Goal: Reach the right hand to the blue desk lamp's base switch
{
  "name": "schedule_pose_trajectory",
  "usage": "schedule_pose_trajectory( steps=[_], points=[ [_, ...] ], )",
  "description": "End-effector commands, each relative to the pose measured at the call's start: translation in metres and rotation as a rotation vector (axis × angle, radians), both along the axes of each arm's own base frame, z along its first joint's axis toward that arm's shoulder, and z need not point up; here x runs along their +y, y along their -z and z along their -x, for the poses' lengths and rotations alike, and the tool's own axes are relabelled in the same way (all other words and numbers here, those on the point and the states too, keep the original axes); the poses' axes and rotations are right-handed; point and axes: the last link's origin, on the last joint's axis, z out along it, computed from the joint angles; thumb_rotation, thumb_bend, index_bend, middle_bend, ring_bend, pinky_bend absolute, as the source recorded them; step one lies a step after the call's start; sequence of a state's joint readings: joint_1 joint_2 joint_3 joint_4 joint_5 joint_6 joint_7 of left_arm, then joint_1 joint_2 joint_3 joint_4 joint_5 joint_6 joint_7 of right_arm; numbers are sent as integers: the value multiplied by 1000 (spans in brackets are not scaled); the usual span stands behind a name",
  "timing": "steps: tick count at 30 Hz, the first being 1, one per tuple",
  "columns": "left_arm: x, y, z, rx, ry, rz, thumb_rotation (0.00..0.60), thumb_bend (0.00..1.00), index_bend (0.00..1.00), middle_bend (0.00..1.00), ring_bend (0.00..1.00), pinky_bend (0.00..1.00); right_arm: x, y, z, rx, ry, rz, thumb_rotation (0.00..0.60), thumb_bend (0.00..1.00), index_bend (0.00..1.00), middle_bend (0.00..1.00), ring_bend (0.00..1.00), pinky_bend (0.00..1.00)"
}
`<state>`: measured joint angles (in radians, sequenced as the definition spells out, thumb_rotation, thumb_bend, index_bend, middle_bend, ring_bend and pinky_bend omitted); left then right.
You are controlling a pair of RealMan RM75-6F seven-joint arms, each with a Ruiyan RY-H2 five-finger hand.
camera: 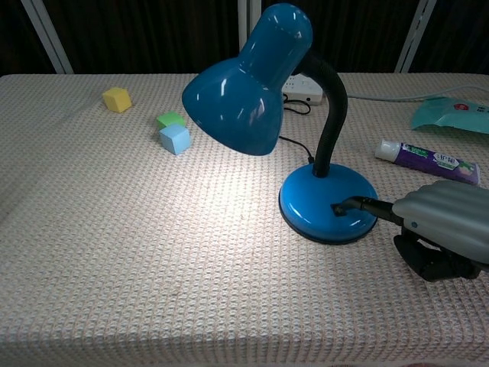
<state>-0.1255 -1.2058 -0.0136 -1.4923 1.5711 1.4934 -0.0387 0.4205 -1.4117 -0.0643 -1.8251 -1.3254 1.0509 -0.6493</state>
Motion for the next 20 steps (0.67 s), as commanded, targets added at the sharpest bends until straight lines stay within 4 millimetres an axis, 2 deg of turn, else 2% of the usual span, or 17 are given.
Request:
schedule_pose_trajectory(
  steps=[1, 2, 3, 4, 5, 6, 7, 8, 9, 10, 12, 15, 20],
  points=[
    [0, -1, 0, -1, 1, -2, 600, 33, 8, 16, 0, 0, -7, -37, -4, -100, -73, 226, 600, 676, 0, 867, 882, 929],
    [0, -1, 0, -3, 1, -3, 600, 33, 8, 16, 0, 0, -7, -47, -1, -115, -84, 280, 600, 642, 0, 840, 858, 915],
    [0, -1, 0, -4, 1, -4, 600, 33, 8, 16, 0, 0, -6, -60, 6, -128, -89, 345, 600, 586, 0, 771, 789, 873],
    [0, -1, 0, -6, 1, -4, 600, 33, 8, 17, 0, 0, -4, -68, 13, -127, -83, 382, 600, 528, 0, 655, 663, 781],
    [0, -2, 0, -8, 1, -4, 600, 33, 8, 17, 0, 0, -1, -76, 22, -112, -70, 411, 600, 462, 0, 507, 505, 656],
    [0, -1, 0, -11, 1, -3, 600, 33, 8, 16, 0, 0, 3, -86, 37, -68, -38, 445, 600, 372, 0, 294, 283, 451],
    [0, -1, 0, -12, 1, -2, 600, 33, 8, 16, 0, 0, 5, -94, 46, -35, -19, 480, 600, 282, 0, 122, 111, 242],
    [0, -1, 0, -12, 0, 0, 600, 33, 8, 16, 0, 0, 7, -102, 54, -22, 5, 510, 600, 207, 0, 20, 16, 90],
    [0, -1, 0, -10, 0, 2, 600, 33, 8, 16, 0, 0, 10, -110, 64, -34, 37, 542, 600, 162, 0, 0, 0, 24],
    [0, 0, 1, -10, -1, 4, 600, 31, 8, 16, 0, 0, 13, -116, 73, -42, 63, 564, 600, 137, 0, 0, 0, 2],
    [0, 0, 1, -6, 0, 8, 600, 28, 8, 16, 0, 0, 20, -129, 96, -22, 132, 599, 600, 92, 0, 0, 0, 0],
    [0, 1, 1, 1, 4, 11, 600, 28, 9, 16, 0, 0, 27, -141, 120, -3, 219, 649, 600, 69, 0, 0, 0, 0],
    [1, 2, 1, 4, 10, 7, 600, 27, 8, 17, 0, 0, 35, -149, 127, -21, 239, 677, 600, 75, 0, 0, 0, 0]
  ],
)
